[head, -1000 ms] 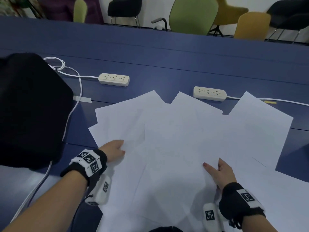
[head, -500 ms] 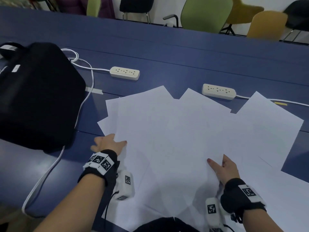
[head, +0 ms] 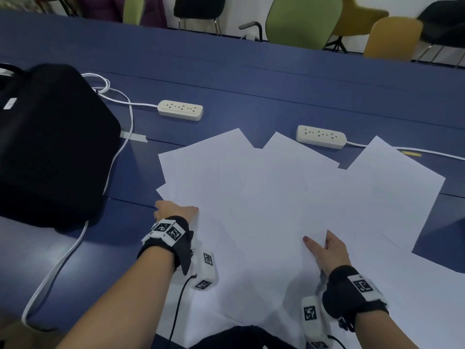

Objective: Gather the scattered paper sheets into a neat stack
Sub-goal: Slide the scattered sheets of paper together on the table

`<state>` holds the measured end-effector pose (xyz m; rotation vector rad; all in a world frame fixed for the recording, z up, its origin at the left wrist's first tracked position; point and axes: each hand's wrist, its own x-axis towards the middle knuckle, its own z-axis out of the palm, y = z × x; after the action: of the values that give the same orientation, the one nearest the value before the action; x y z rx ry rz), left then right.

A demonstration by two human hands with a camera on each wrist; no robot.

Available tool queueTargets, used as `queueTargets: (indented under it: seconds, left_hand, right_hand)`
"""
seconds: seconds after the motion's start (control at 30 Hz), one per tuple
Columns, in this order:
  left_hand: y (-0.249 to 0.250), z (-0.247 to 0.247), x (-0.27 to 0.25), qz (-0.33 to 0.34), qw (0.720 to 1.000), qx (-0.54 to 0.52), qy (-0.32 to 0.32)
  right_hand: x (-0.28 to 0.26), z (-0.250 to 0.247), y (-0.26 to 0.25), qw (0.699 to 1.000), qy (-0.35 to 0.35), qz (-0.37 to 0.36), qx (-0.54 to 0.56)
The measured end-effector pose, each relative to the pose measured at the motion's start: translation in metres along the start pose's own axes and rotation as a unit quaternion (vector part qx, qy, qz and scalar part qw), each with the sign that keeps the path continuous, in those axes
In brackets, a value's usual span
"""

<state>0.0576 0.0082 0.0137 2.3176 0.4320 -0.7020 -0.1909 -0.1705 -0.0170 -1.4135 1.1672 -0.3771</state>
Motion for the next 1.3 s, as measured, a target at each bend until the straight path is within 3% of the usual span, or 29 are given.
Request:
queueTargets:
  seconds: [0.23,0.37,0.5,0.87,1.07,1.17,1.3]
  left_hand:
    - [0.018,0.035,0.042,-0.018,0.998,-0.021,-0.051]
    - [0.038,0.025,-0.004,-0.022,0.998,-0.008,-0.057]
    - [0.038,0.033,-0.010,-0.014,0.997,-0.037,-0.065]
    - [0.029,0.041,-0.014,0.132,0.969,-0.128,-0.165]
    - [0.022,0.025,-0.014,0.220,0.967,-0.063,-0.115]
    - [0.010,0.006,-0.005,0.228,0.971,-0.036,-0.063]
    - [-0.008,-0.007,-0.010,0.189,0.971,-0.018,-0.144]
  right_hand:
    - [0.003,-0.001,0.003,1.000,0.006,-0.004,-0.014]
    - [0.004,-0.001,0.003,1.000,0.001,-0.006,-0.019]
    - [0.005,-0.001,0.003,1.000,-0.007,-0.002,-0.011]
    - [0.009,-0.003,0.006,0.999,-0.009,-0.003,-0.031]
    - [0.010,-0.003,0.010,1.000,0.000,-0.004,-0.017]
    - [0.010,-0.002,0.012,1.000,0.012,-0.013,-0.021]
    - [0.010,-0.001,0.012,0.999,0.008,-0.011,-0.036]
